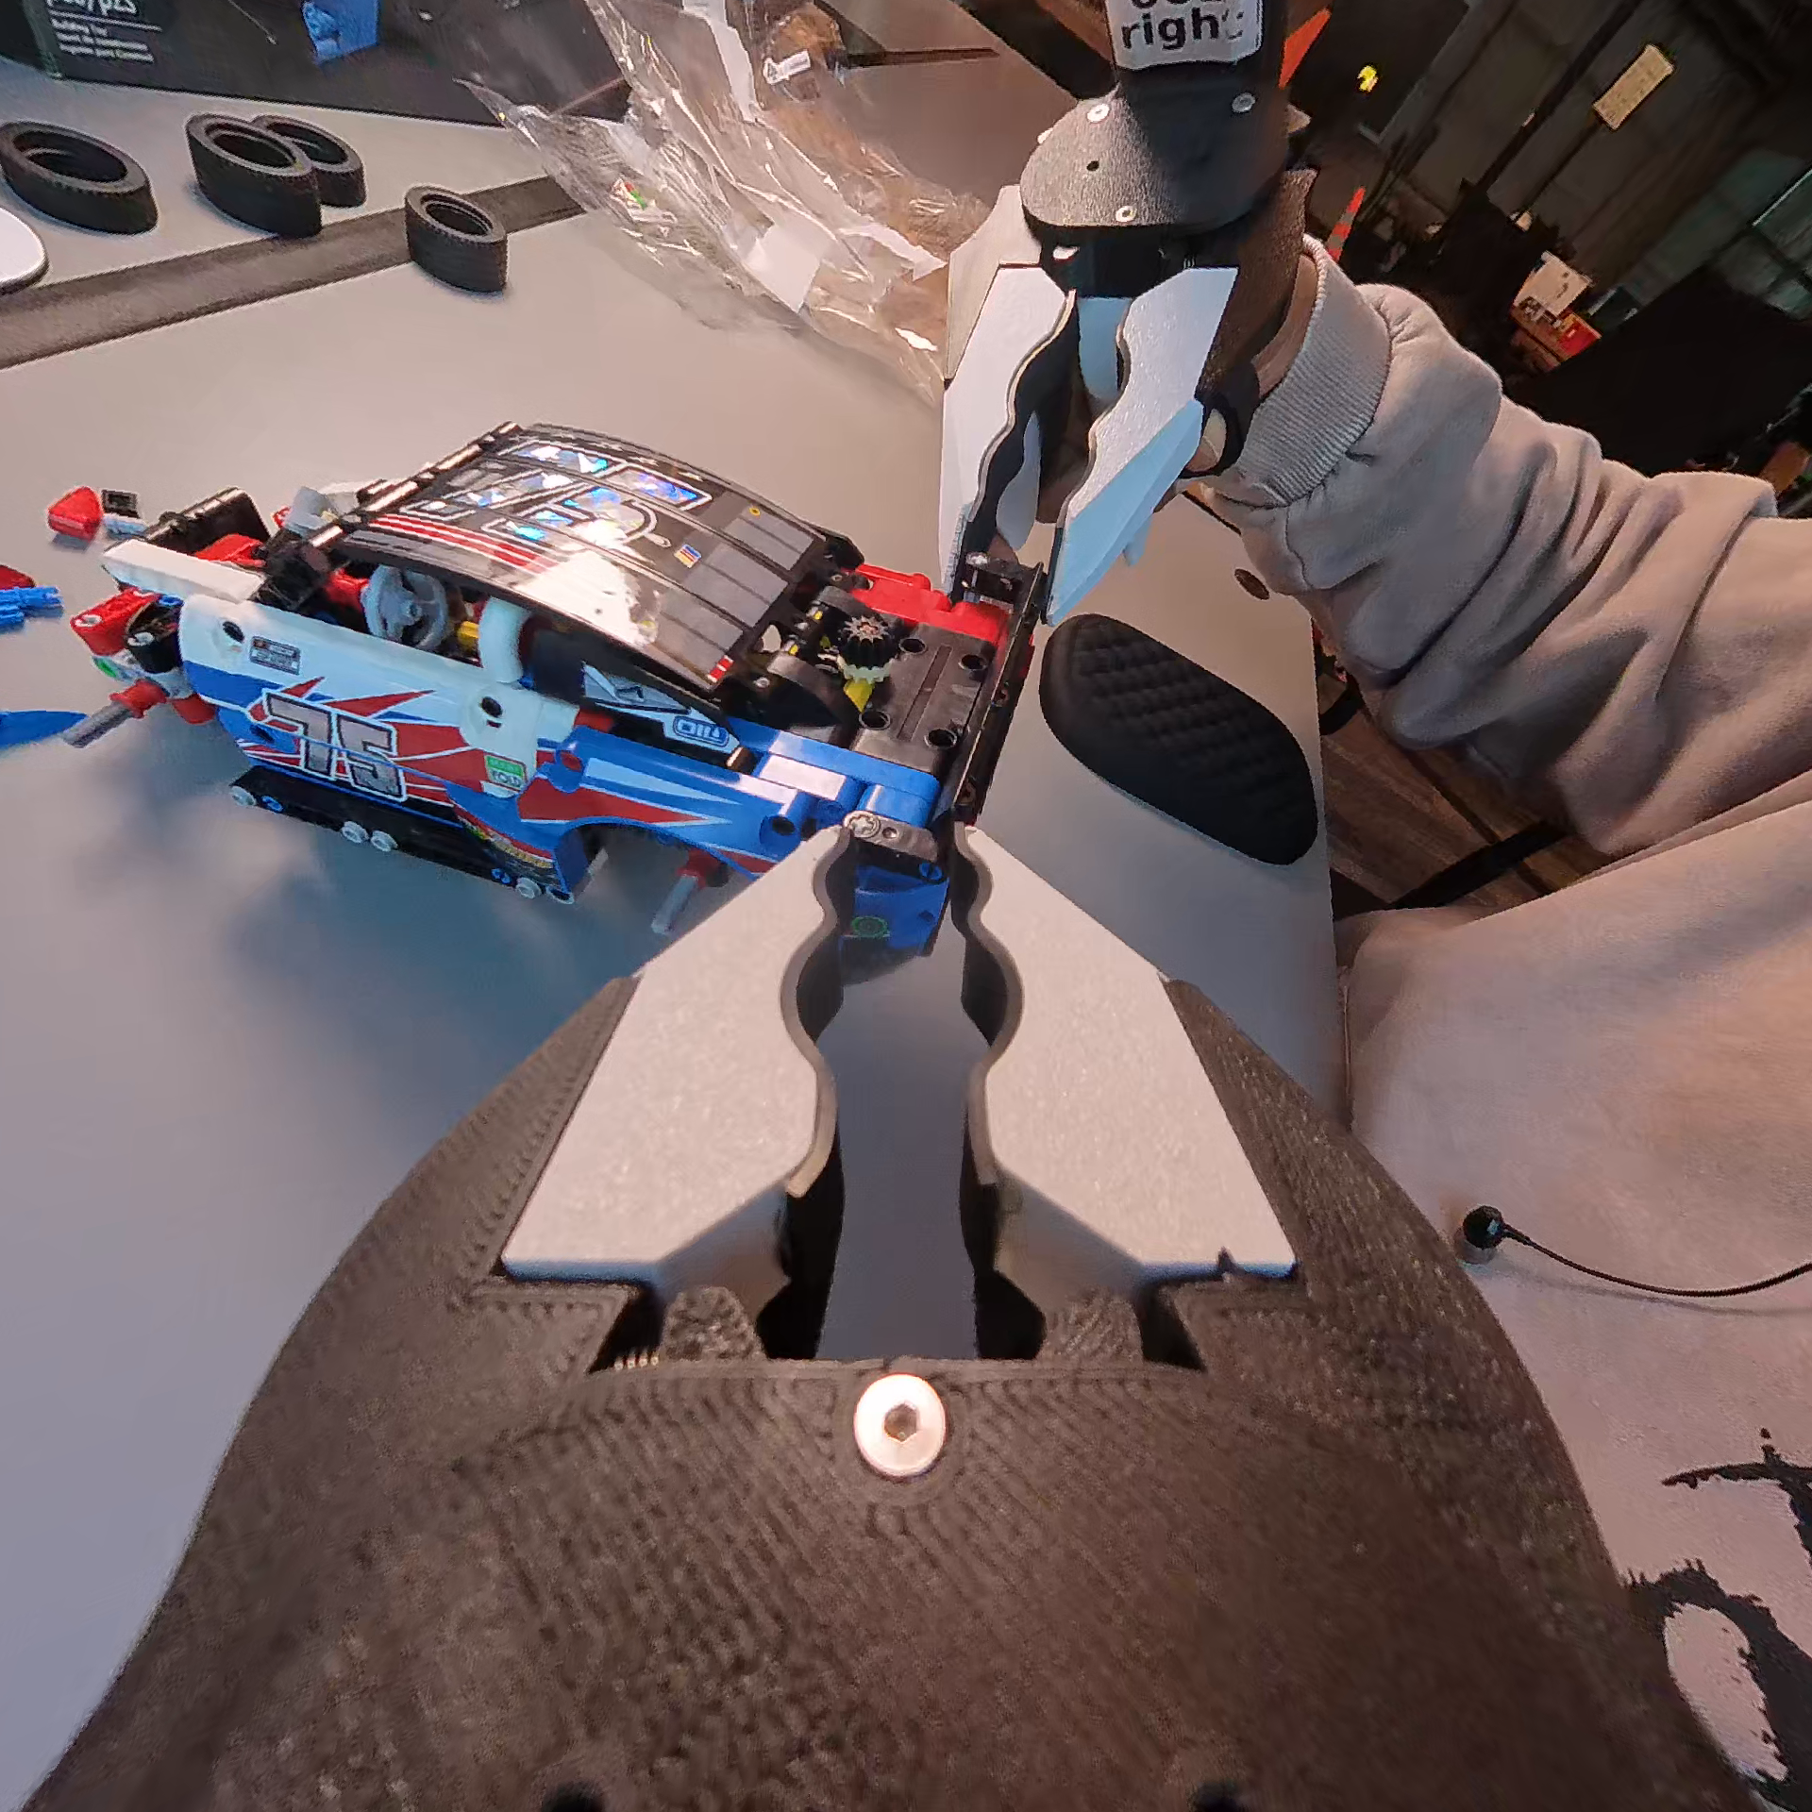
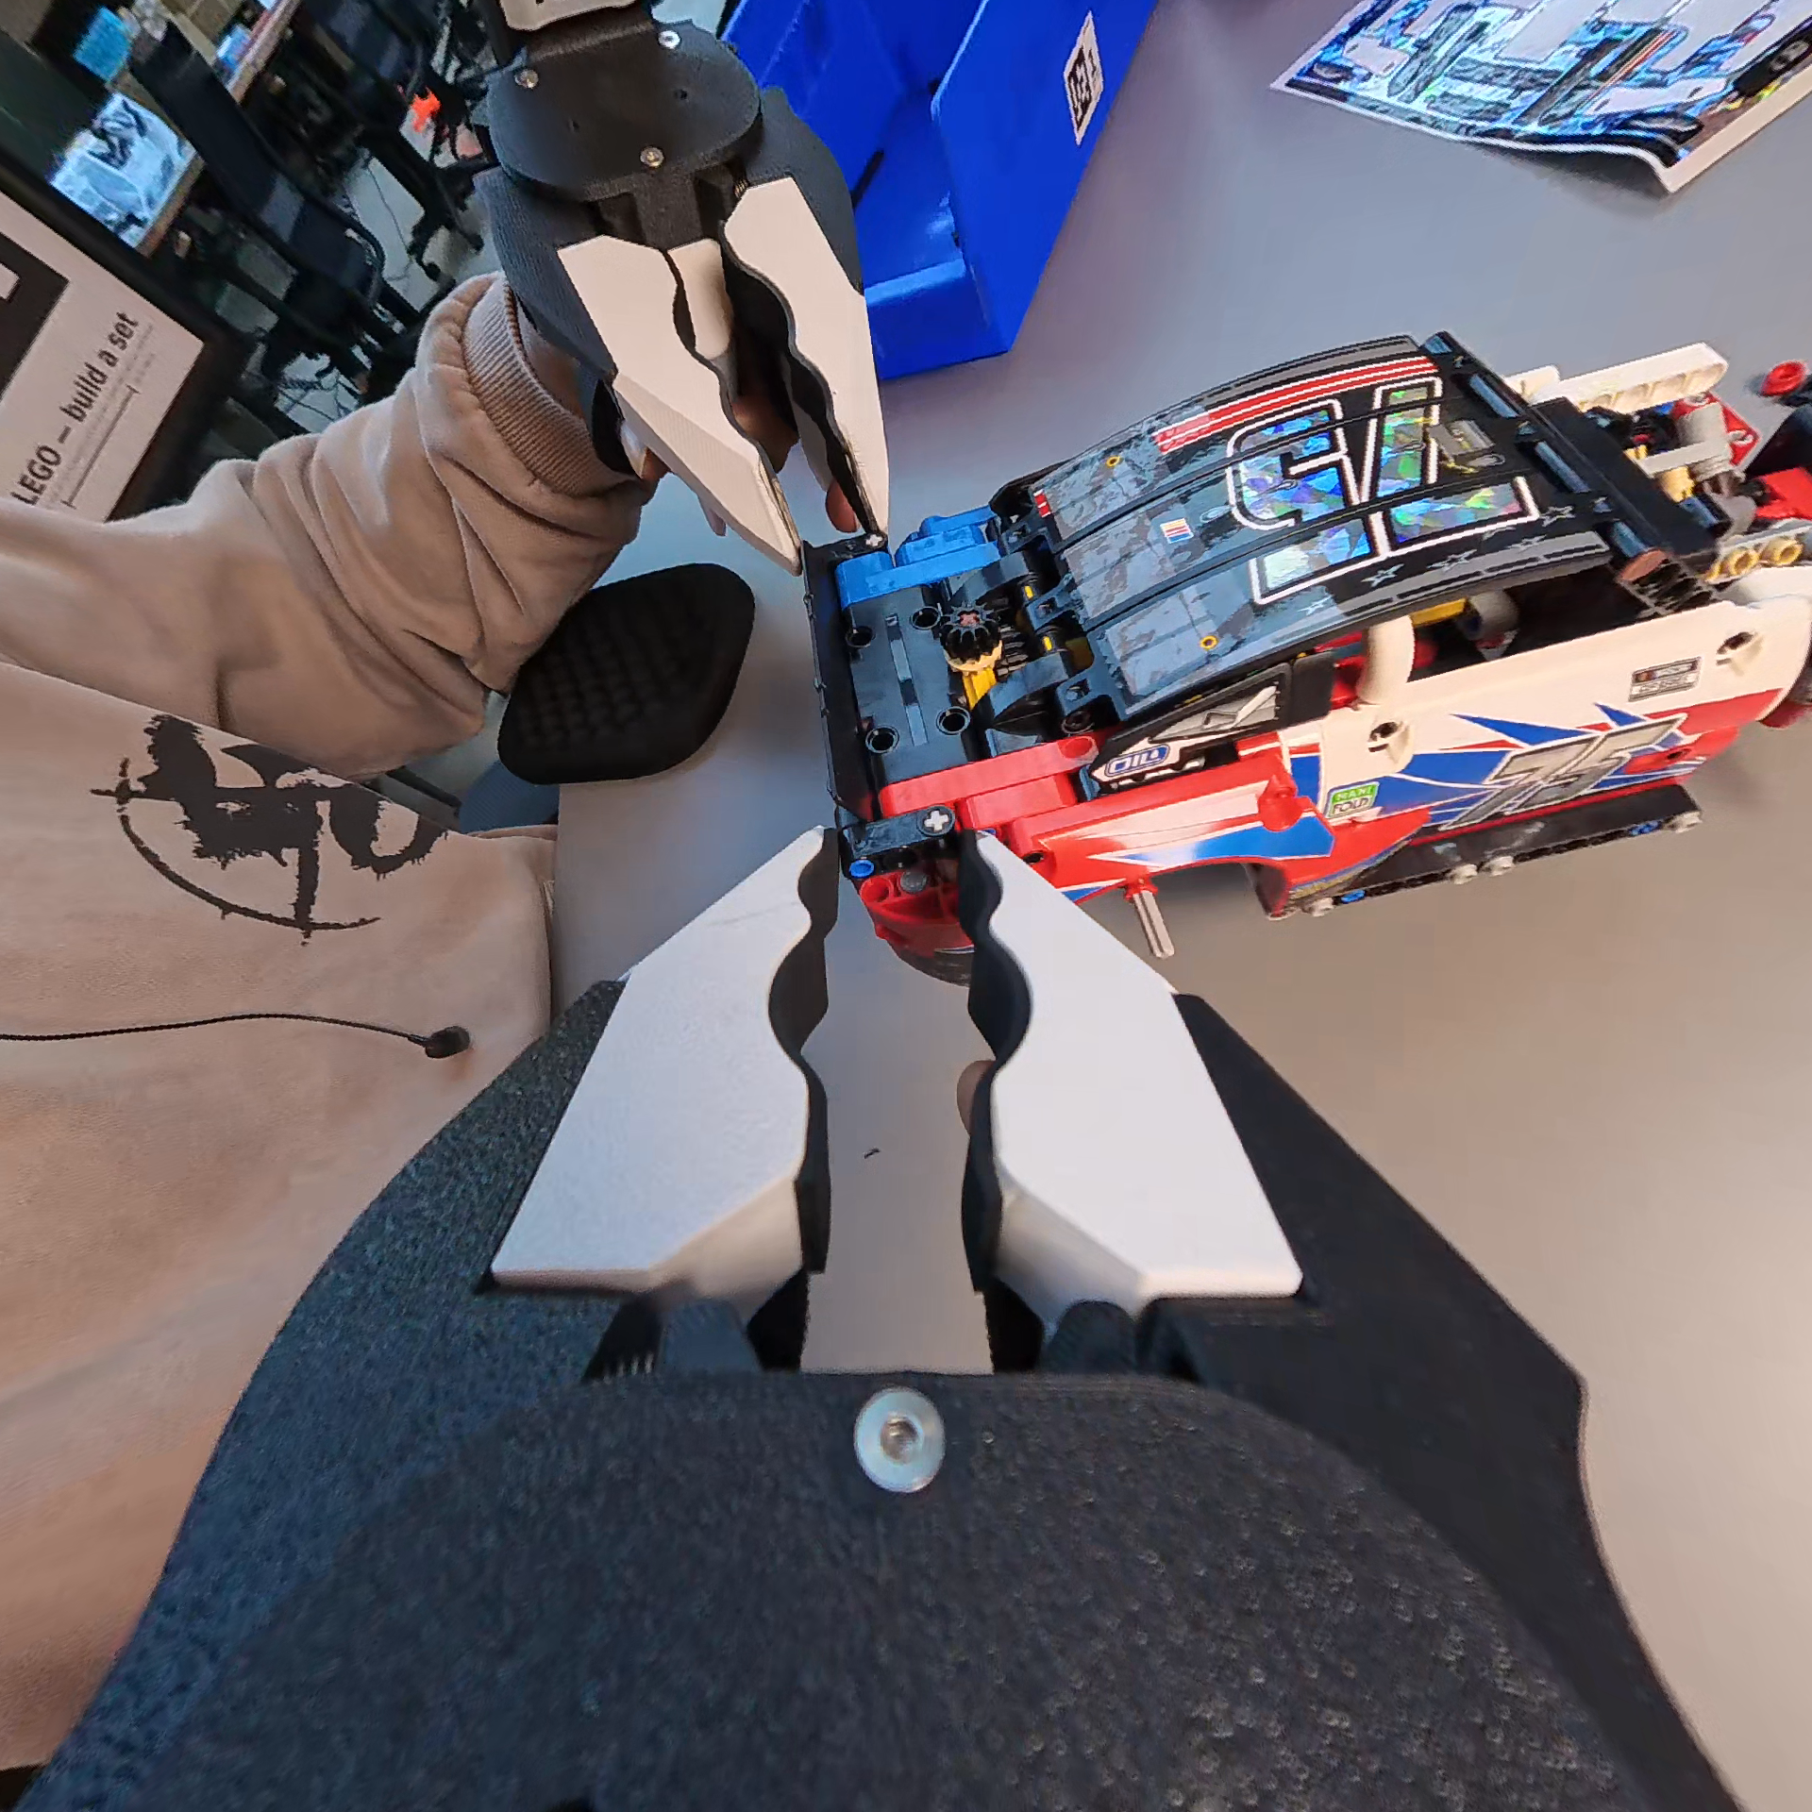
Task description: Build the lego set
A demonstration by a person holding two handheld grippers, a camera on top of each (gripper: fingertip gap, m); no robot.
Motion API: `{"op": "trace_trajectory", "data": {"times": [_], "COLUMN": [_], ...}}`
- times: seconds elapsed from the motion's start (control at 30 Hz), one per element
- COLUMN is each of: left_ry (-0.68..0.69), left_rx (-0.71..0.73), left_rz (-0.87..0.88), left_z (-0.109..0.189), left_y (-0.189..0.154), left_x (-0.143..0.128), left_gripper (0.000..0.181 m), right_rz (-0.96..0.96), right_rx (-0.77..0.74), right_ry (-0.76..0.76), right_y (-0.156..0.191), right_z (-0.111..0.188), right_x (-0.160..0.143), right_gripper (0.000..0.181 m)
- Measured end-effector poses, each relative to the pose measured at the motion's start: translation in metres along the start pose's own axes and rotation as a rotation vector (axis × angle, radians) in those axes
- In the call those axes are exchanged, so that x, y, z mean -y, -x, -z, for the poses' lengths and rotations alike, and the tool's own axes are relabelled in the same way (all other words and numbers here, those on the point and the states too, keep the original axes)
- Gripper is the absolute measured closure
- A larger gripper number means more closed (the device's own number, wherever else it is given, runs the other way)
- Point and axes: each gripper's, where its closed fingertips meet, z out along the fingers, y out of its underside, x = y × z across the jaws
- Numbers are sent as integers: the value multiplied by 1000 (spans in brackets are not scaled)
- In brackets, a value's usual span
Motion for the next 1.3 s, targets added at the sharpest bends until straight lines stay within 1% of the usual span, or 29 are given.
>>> {"op": "trace_trajectory", "data": {"times": [0.17,0.27,0.37,0.47,0.57,0.7,0.8,0.9,0.97,1.03,1.07,1.13,1.3], "left_ry": [9,35,90,81,102,77,46,28,26,25,28,40,45], "left_rx": [11,31,54,60,83,74,96,110,112,114,114,120,112], "left_rz": [4,5,11,24,-22,-66,-109,-144,-145,-134,-128,-125,-112], "left_z": [-4,-9,-18,-20,-21,-19,-13,-12,-15,-17,-18,-20,-23], "left_y": [2,6,11,13,14,11,13,15,16,17,18,19,21], "left_x": [-10,-27,-52,-61,-70,-69,-63,-58,-58,-59,-61,-64,-66], "left_gripper": [166,166,167,169,169,167,167,167,167,168,168,169,171], "right_rz": [14,65,128,163,177,199,215,221,224,245,259,260,343], "right_rx": [-16,-45,-92,-130,-143,-156,-154,-195,-202,-227,-229,-235,-295], "right_ry": [-10,-27,-21,-3,3,-35,-54,-68,-44,14,6,24,112], "right_y": [-3,-5,-9,-14,-17,-15,-11,-14,-15,-19,-19,-19,-18], "right_z": [-6,-12,-21,-31,-39,-39,-29,-22,-25,-30,-30,-31,-31], "right_x": [-9,-18,-31,-48,-61,-61,-54,-45,-46,-54,-52,-53,-54], "right_gripper": [160,160,160,160,160,158,156,167,174,180,181,181,181]}}
